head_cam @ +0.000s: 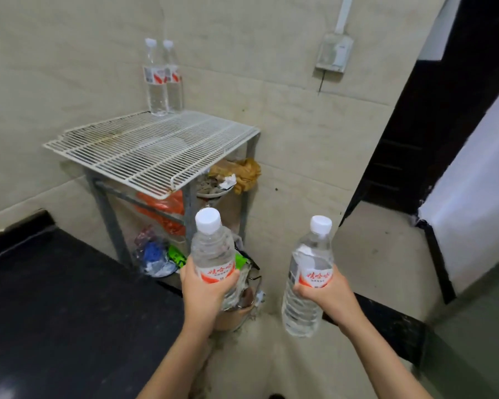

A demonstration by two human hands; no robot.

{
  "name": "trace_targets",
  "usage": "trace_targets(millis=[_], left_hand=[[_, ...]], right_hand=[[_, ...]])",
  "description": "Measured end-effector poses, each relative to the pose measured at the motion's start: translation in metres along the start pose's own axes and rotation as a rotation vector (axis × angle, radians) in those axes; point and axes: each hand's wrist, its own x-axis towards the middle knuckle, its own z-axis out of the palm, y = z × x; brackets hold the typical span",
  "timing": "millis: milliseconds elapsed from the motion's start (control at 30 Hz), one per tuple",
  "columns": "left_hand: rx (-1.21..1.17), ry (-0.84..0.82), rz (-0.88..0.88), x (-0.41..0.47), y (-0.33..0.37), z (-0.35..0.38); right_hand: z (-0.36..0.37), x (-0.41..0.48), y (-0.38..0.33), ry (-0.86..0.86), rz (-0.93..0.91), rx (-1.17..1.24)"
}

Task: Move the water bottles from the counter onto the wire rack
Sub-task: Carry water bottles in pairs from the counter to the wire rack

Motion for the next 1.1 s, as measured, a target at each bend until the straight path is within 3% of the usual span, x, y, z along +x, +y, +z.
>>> trace_targets(millis=[167, 367, 533, 700, 933, 1100], left_hand=[[-0.136, 0.080, 0.127, 0.067, 0.045, 0.045], [-0.316, 0.163, 0.290, 0.148, 0.130, 0.064], [-0.327, 0.260, 0.283, 0.192, 0.164, 0.054], [-0.361, 0.316, 0.202, 0.239, 0.166, 0.038], [-0.350, 0.344, 0.167, 0.319, 0.170, 0.010], [-0.259, 0.351, 0.108, 0.353, 0.162, 0.000]], right_hand=[[-0.020, 0.115, -0.015, -0.138, -0.092, -0.046], [-0.037, 0.227, -0.080, -0.263, -0.302, 0.034], [-0.030, 0.291, -0.138, -0.368, -0.434, 0.225], [0.009, 0.350, -0.185, -0.510, -0.446, 0.385], [0.083, 0.435, -0.257, -0.390, -0.390, 0.481], [0.125, 0.482, -0.273, -0.382, -0.457, 0.340]])
